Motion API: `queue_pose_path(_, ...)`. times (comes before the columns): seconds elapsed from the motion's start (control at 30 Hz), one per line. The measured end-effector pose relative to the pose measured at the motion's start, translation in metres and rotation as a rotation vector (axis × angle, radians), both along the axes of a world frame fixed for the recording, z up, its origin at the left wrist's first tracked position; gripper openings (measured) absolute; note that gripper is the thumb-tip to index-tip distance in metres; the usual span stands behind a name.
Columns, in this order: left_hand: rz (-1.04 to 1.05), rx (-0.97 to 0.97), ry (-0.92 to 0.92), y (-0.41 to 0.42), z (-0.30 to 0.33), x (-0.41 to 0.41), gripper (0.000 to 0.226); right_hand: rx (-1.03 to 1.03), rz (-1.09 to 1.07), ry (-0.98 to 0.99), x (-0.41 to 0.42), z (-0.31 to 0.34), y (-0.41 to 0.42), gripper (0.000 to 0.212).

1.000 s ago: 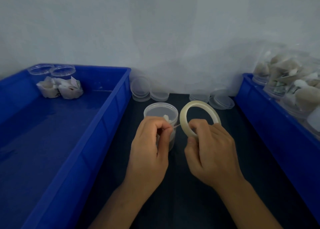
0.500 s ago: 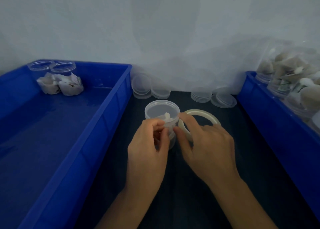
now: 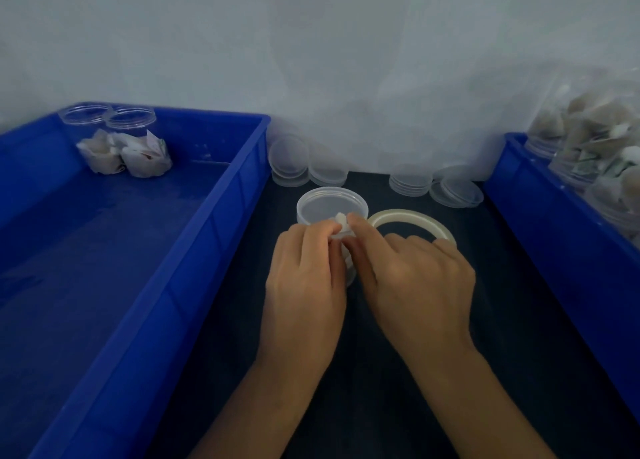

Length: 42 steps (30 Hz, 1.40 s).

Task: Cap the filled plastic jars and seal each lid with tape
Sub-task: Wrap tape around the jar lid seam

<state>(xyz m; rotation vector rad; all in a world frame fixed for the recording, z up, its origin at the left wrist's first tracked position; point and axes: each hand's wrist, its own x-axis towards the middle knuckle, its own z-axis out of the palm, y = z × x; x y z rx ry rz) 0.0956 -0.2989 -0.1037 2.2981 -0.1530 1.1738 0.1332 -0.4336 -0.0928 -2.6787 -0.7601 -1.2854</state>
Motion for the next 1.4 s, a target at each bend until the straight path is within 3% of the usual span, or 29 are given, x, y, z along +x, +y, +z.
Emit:
queue_pose_path(0.1, 0.017, -0.023, -0.013, 0.003, -0.002, 0.003, 0.026, -0.003, -0.015, -0.038, 0.0, -0.002, 0.005, 0.033)
queue_pose_path(0.2, -0.011, -0.18, 0.053, 0.012, -0.004, 0.007, 0.041, 0.019, -0.012, -0.082, 0.001, -0.003, 0.006, 0.025)
queue_pose_path(0.3, -0.223, -0.303, 0.149, 0.026, -0.012, 0.016, 0.069, 0.039, 0.007, -0.109, 0.001, -0.004, 0.006, 0.027)
queue_pose_path(0.43, -0.503, -0.499, 0.305, 0.038, -0.024, 0.029, 0.081, 0.07, -0.028, -0.163, 0.002, -0.002, 0.008, 0.024)
queue_pose_path(0.8, -0.378, -0.386, 0.215, 0.039, -0.03, 0.039, 0.041, 0.108, 0.03, -0.098, 0.001, -0.001, 0.008, 0.027)
queue_pose_path(0.93, -0.331, -0.411, 0.141, 0.035, -0.025, 0.034, 0.039, 0.149, 0.074, 0.062, -0.004, 0.005, 0.006, 0.04)
queue_pose_path(1.1, -0.228, -0.42, 0.019, 0.026, -0.014, 0.03, 0.036, 0.189, 0.038, 0.075, -0.006, 0.014, 0.008, 0.033)
queue_pose_path(1.4, -0.254, -0.367, 0.078, 0.025, -0.009, 0.03, 0.028, 0.179, -0.078, 0.257, 0.004, 0.02, -0.012, 0.034)
